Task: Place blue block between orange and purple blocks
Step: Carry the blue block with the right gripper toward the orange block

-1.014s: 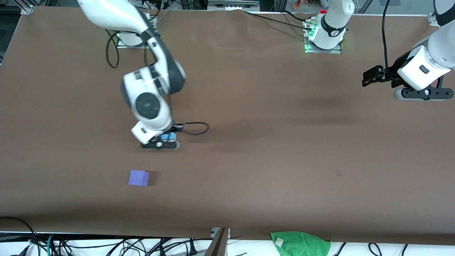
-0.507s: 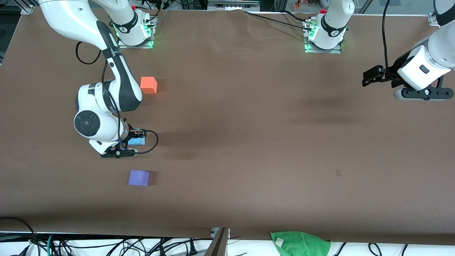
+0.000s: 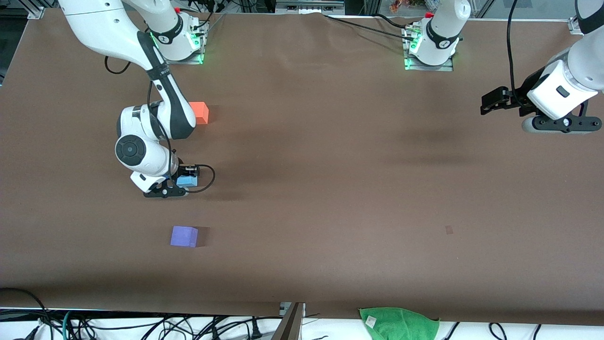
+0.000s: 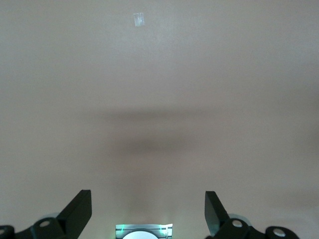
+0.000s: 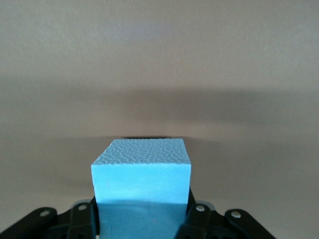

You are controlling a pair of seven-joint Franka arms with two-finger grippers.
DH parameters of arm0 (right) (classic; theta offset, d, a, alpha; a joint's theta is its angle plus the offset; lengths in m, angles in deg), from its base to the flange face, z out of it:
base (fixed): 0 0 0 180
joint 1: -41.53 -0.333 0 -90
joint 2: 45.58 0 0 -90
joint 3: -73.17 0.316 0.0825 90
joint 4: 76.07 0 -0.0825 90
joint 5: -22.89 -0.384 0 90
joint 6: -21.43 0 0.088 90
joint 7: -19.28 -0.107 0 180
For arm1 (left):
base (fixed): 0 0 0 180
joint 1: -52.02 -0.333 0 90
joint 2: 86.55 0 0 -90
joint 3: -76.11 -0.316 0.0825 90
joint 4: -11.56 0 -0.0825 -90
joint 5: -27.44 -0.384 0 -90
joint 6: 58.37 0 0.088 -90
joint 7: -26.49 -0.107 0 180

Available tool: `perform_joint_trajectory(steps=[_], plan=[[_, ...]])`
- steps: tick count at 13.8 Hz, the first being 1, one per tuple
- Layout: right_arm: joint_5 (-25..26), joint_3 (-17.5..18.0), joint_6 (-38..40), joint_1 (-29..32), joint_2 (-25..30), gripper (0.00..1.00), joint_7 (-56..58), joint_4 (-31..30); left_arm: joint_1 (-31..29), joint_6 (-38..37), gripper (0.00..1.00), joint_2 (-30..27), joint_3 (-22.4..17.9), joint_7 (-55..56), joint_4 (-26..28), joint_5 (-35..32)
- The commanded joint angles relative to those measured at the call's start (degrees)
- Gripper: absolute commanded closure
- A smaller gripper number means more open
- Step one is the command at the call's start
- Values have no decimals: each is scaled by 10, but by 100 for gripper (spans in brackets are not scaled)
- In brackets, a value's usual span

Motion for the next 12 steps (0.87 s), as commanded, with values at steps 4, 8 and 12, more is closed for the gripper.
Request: perform_joint_trajectory(steps=[4,8,12], plan=[[-10,7,-80,-3,31,72,-1,-80,1,-14,0,7,0,-9,-17,7],[-10,14,-84,-3,30,44,-3,-86,1,-13,0,7,0,-9,-17,7],[-8,10,-21,-3,50,1,13,-26,1,-14,0,6,0,-9,-17,7]])
